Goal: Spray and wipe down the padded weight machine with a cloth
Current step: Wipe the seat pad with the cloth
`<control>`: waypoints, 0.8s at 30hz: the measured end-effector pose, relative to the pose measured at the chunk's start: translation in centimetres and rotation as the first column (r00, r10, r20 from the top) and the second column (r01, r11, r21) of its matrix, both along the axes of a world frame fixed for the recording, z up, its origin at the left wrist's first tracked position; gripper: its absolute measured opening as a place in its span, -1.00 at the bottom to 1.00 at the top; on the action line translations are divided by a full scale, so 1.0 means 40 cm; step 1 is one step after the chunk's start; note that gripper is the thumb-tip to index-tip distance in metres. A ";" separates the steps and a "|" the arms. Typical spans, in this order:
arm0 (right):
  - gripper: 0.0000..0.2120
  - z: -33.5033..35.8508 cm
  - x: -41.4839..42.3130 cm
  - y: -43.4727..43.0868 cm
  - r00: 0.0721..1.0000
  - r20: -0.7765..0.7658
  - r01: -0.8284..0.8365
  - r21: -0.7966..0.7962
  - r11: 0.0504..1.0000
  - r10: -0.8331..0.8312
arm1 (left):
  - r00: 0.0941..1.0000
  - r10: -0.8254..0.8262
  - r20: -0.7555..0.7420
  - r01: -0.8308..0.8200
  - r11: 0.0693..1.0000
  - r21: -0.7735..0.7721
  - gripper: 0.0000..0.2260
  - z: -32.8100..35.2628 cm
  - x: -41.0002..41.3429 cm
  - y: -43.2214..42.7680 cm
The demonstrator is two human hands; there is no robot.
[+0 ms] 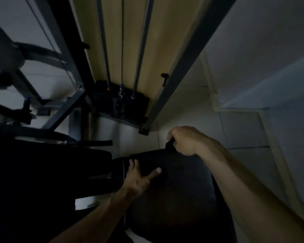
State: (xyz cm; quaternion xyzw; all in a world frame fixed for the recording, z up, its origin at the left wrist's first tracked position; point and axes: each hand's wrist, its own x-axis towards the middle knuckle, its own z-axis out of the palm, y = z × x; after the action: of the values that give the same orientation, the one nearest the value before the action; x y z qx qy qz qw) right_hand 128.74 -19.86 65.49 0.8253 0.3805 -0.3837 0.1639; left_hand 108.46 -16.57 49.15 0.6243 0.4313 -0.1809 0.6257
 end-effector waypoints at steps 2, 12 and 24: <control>-0.67 -0.070 -0.016 0.048 0.999 -0.047 -0.026 -0.050 0.998 0.024 | 1.000 0.016 -0.013 -0.017 0.998 -0.055 0.35 -0.015 -0.010 -0.002; -0.75 -0.449 -0.149 0.252 0.974 -0.165 -0.180 -0.161 0.971 0.153 | 0.997 -0.021 0.076 0.013 0.994 0.107 0.07 -0.098 -0.108 0.003; -0.74 -0.405 -0.072 0.276 0.939 -0.302 -0.238 -0.219 0.946 0.167 | 0.991 -0.037 0.126 0.011 0.979 0.204 0.06 -0.181 -0.160 -0.015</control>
State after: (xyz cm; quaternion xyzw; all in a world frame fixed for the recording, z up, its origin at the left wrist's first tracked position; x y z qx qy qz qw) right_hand 125.85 -8.80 49.28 0.6914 0.4313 -0.5223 0.2512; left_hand 102.07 -17.19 41.90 0.7005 0.3986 -0.1027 0.5830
